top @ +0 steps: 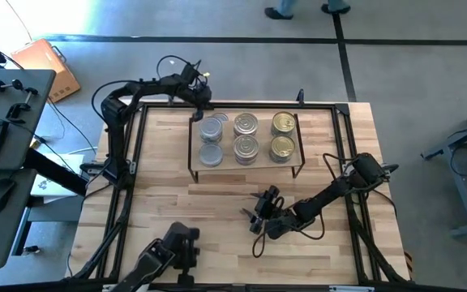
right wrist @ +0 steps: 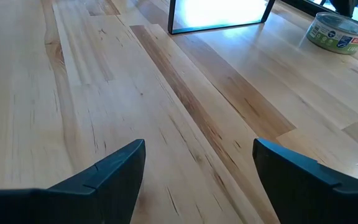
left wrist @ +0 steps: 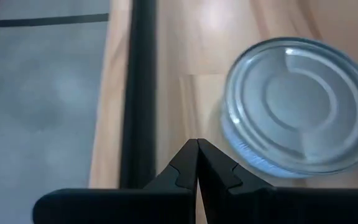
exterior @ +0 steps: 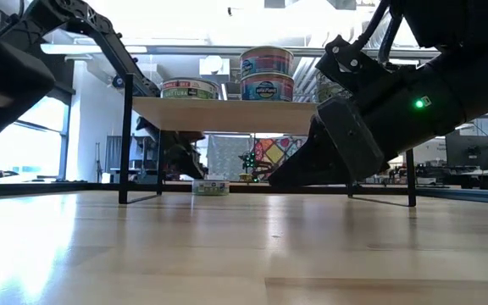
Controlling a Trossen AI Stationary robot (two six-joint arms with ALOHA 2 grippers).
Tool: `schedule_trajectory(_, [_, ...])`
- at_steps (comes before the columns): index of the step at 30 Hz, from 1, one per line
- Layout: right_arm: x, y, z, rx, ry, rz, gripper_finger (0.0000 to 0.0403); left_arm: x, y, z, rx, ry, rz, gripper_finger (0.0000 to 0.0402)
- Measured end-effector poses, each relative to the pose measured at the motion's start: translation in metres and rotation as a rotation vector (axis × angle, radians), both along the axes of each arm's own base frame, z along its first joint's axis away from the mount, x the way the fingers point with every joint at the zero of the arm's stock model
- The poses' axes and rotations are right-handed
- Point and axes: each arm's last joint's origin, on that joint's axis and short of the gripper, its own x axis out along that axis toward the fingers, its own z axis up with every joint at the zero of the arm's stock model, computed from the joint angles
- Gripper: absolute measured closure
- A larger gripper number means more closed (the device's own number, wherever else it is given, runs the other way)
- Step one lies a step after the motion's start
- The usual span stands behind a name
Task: Stack canned seafood by type on shelf
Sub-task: Adjust the green white tuna can
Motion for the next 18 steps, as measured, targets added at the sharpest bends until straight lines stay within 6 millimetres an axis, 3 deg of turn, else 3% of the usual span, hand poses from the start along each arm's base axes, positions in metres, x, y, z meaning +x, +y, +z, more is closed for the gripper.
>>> schedule_trajectory(18, [0.0, -0.001, -0.001, -0.005, 0.009, -0.002, 0.0112, 0.013, -0.02, -0.012, 0.069, 0.048, -0.149, 0.0401])
